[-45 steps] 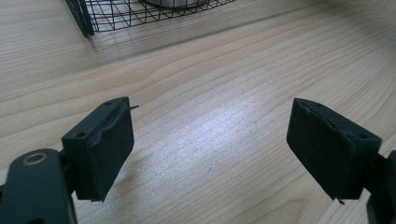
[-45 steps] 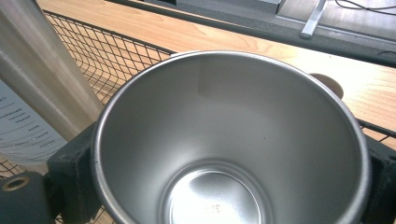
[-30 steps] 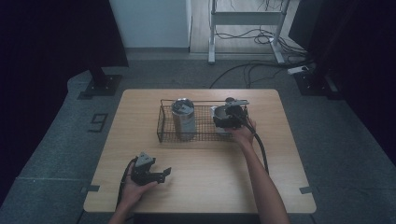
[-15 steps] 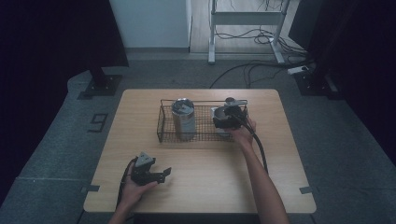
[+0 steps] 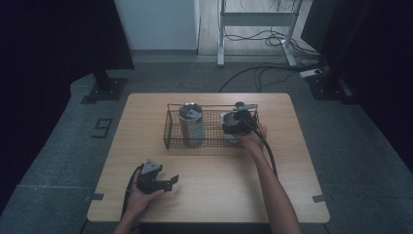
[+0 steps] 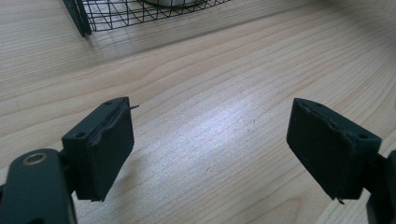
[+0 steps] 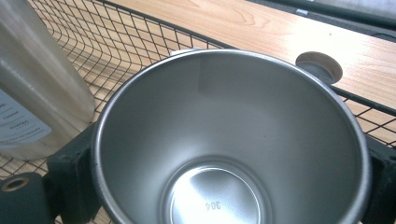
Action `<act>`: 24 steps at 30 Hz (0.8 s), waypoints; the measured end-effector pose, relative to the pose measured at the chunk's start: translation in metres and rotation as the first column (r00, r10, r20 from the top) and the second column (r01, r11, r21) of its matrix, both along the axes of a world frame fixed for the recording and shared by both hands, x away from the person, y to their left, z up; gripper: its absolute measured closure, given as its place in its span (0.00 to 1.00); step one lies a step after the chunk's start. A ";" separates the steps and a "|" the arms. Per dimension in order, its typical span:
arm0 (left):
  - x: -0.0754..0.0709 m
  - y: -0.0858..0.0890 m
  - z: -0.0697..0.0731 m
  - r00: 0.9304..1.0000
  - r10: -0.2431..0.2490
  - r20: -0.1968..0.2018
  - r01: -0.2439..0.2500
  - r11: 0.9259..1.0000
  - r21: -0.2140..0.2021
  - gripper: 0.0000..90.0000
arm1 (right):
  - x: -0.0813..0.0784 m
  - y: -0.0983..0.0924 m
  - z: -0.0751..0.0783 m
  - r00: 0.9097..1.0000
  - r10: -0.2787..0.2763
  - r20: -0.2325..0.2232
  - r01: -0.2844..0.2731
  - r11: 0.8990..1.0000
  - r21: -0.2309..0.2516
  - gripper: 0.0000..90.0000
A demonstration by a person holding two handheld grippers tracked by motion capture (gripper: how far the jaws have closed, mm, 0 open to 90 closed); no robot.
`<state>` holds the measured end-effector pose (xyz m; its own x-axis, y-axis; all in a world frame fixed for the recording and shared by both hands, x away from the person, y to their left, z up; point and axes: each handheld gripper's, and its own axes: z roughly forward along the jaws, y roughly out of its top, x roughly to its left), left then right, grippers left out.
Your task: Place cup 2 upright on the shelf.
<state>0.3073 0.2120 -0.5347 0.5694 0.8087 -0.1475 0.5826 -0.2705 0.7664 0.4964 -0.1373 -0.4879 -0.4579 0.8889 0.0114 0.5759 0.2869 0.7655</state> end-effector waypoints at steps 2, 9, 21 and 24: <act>0.000 0.000 0.000 1.000 -0.001 -0.001 0.001 1.000 0.000 0.17 | 0.000 0.001 0.001 1.000 0.009 -0.004 -0.009 1.000 -0.019 0.07; 0.000 -0.001 0.000 1.000 -0.004 -0.001 0.004 1.000 0.002 0.17 | -0.002 0.001 0.004 0.999 0.009 -0.039 -0.011 0.999 -0.048 0.07; 0.000 -0.002 0.000 1.000 -0.007 -0.003 0.007 1.000 0.001 0.17 | -0.005 -0.001 0.008 0.999 0.004 -0.049 -0.008 0.997 -0.072 0.04; 0.000 -0.002 0.000 1.000 -0.007 -0.003 0.007 1.000 -0.001 0.17 | -0.006 -0.003 0.010 0.999 0.008 -0.033 -0.009 0.999 -0.038 0.03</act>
